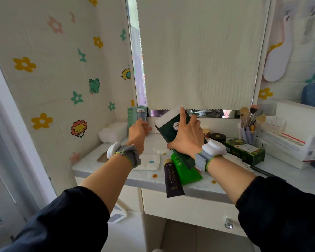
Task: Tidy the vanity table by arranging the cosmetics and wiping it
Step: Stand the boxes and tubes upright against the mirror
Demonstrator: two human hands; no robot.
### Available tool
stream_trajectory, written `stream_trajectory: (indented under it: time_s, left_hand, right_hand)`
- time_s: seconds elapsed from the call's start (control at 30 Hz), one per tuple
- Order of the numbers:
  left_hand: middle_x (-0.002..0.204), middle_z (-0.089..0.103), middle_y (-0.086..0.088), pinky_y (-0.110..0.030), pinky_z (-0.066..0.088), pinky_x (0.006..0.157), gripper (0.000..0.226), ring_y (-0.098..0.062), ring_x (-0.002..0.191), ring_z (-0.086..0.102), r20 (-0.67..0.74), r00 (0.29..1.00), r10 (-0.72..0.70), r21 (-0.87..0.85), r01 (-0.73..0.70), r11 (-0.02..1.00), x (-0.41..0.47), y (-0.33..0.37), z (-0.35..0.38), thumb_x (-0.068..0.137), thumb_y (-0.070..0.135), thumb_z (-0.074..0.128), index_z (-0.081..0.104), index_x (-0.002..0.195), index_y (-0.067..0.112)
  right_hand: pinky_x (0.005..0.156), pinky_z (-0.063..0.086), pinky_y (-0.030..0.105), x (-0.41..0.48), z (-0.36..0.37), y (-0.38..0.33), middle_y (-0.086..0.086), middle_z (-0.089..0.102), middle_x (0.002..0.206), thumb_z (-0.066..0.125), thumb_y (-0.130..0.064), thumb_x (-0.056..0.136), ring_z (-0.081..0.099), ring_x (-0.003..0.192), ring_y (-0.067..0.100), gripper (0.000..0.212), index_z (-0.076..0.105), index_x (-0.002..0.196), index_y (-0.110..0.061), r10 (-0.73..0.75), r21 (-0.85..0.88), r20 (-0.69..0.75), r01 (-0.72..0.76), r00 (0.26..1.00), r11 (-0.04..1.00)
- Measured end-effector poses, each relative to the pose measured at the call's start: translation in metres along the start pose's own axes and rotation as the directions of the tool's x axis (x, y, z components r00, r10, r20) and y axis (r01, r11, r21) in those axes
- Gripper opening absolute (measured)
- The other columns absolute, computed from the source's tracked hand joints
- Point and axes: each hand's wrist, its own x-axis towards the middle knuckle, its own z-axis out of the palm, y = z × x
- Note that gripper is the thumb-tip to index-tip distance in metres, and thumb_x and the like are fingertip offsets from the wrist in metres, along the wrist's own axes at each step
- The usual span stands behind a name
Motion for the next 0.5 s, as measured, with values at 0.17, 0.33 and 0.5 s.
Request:
stream_trajectory:
  time_s: [0.17, 0.33, 0.5]
  left_hand:
    - [0.105, 0.061, -0.006, -0.031, 0.049, 0.085, 0.027, -0.026, 0.098, 0.058, 0.246, 0.969, 0.033, 0.762, -0.214, 0.611, 0.015, -0.035, -0.021, 0.085, 0.014, 0.061, 0.062, 0.112, 0.013]
    - [0.134, 0.052, -0.009, -0.038, 0.040, 0.101, 0.073, -0.029, 0.124, 0.049, 0.454, 0.877, -0.156, 0.880, -0.469, -0.072, 0.021, -0.062, -0.032, 0.079, 0.014, 0.070, 0.035, 0.143, 0.019]
    - [0.134, 0.052, -0.017, -0.040, 0.044, 0.095, 0.087, -0.034, 0.120, 0.053, 0.451, 0.825, -0.341, 0.815, -0.536, -0.220, 0.030, -0.068, -0.034, 0.078, 0.006, 0.068, 0.020, 0.150, 0.016]
  right_hand:
    - [0.098, 0.042, 0.044, 0.001, 0.006, -0.004, 0.023, 0.025, 0.139, 0.083, -0.048, 0.054, 0.038, 0.120, 0.038, 0.136, -0.005, 0.151, -0.016, -0.023, -0.028, -0.013, 0.022, 1.000, 0.999]
    - [0.099, 0.040, 0.045, 0.005, 0.012, -0.010, 0.024, 0.025, 0.140, 0.083, -0.048, 0.055, 0.037, 0.121, 0.039, 0.135, -0.006, 0.152, -0.016, -0.041, -0.048, -0.006, 0.040, 0.999, 0.998]
    - [0.099, 0.039, 0.044, 0.012, 0.018, -0.013, 0.023, 0.023, 0.140, 0.083, -0.047, 0.055, 0.036, 0.121, 0.038, 0.136, -0.007, 0.151, -0.016, -0.053, -0.053, 0.003, 0.053, 0.999, 0.997]
